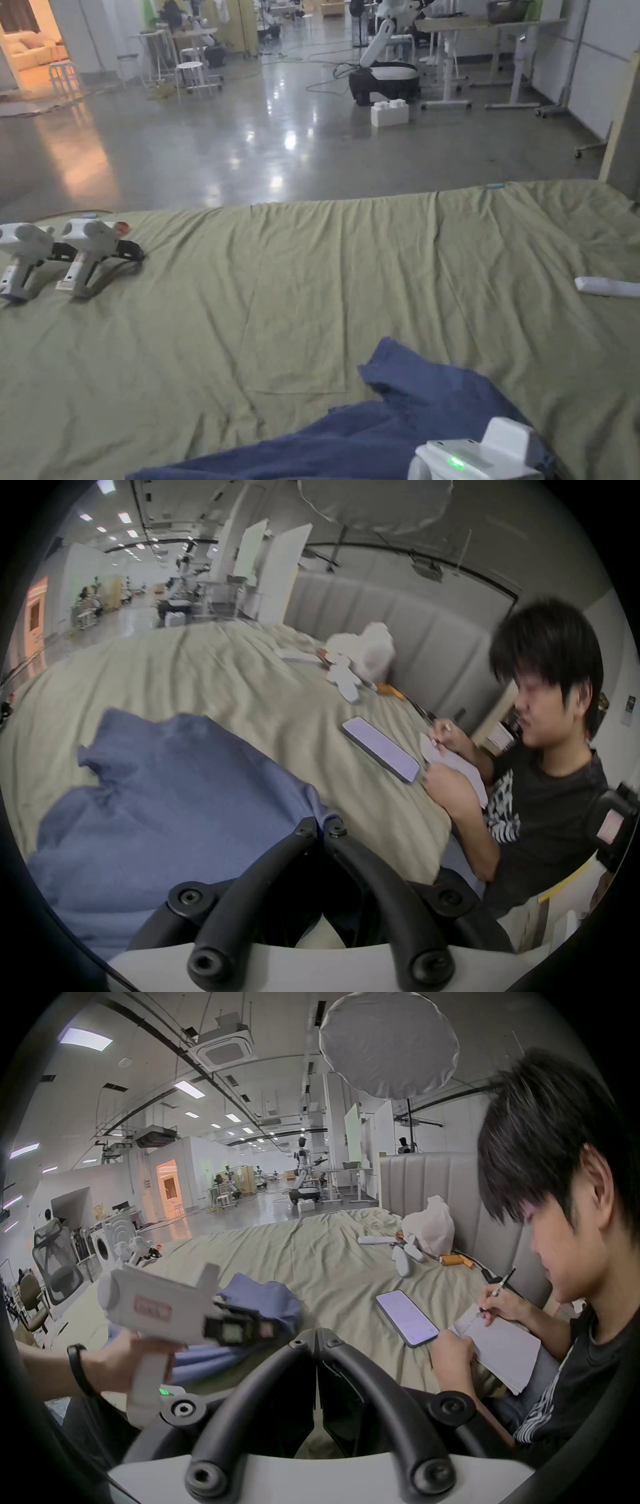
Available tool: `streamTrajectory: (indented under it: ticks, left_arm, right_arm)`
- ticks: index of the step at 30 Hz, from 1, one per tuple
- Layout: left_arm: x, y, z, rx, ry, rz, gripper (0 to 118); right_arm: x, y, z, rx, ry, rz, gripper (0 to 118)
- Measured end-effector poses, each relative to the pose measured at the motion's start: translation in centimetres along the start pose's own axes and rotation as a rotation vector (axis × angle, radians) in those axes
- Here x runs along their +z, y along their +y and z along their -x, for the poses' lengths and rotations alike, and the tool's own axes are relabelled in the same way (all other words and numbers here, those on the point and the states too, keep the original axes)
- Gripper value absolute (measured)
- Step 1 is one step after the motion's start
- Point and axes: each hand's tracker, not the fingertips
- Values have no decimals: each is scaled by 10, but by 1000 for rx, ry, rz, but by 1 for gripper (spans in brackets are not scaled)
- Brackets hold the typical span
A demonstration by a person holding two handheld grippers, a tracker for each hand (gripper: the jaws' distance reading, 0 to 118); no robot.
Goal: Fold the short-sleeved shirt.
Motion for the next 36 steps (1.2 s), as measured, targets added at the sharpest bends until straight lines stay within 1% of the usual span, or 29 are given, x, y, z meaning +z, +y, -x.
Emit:
streamTrajectory:
  ticks: [2,6,7,8,9,10,11,12,15,18,20,22,23,24,26,27,29,30,33,34,36]
  left_arm:
    - [-16,-13,-16,-15,-22,47,0]
    - [-24,-27,-22,-10,-35,53,0]
    - [-20,-28,-19,-4,-43,50,9]
    - [-12,-27,-14,7,-52,39,26]
    - [-4,-25,-9,37,-87,19,61]
    - [9,-22,-4,51,-63,0,80]
    - [27,-17,2,46,-29,-35,86]
    - [51,-13,7,31,0,-89,85]
    - [134,5,27,-12,132,-233,85]
    - [235,16,42,-49,310,-431,85]
    - [298,13,42,-56,478,-573,85]
    - [343,-3,41,-70,636,-653,83]
    - [358,-12,39,-59,708,-689,81]
    - [372,-22,35,-43,769,-716,72]
    - [400,-40,29,-41,840,-718,56]
    - [410,-47,25,-42,881,-725,46]
    - [425,-63,14,-67,956,-742,29]
    - [430,-68,10,-83,970,-732,16]
    - [442,-80,2,-76,1017,-723,7]
    - [445,-84,0,-79,1019,-727,1]
    - [448,-86,0,-88,1021,-709,0]
  right_arm:
    - [3,-6,-4,-7,-13,9,0]
    - [3,-15,-8,-41,-18,28,0]
    - [2,-16,-7,-47,-13,32,0]
    - [0,-16,-6,-49,-10,35,0]
    - [-2,-16,-4,-45,-5,35,0]
    - [-4,-13,-1,-40,4,28,0]
    - [-7,-10,2,-36,15,25,0]
    - [-11,-7,5,-29,33,17,0]
    - [-24,8,18,-6,84,-20,0]
    - [-36,28,37,25,137,-76,0]
    - [-41,43,51,49,169,-117,0]
    - [-43,57,63,69,190,-150,0]
    - [-43,62,68,78,201,-166,0]
    - [-43,68,74,87,214,-182,0]
    - [-41,79,82,112,233,-196,0]
    - [-40,83,85,122,238,-202,0]
    - [-35,88,89,140,240,-216,0]
    - [-34,89,89,144,240,-221,0]
    - [-28,91,87,135,238,-233,0]
    - [-26,91,86,130,234,-233,0]
    - [-24,90,84,122,221,-237,0]
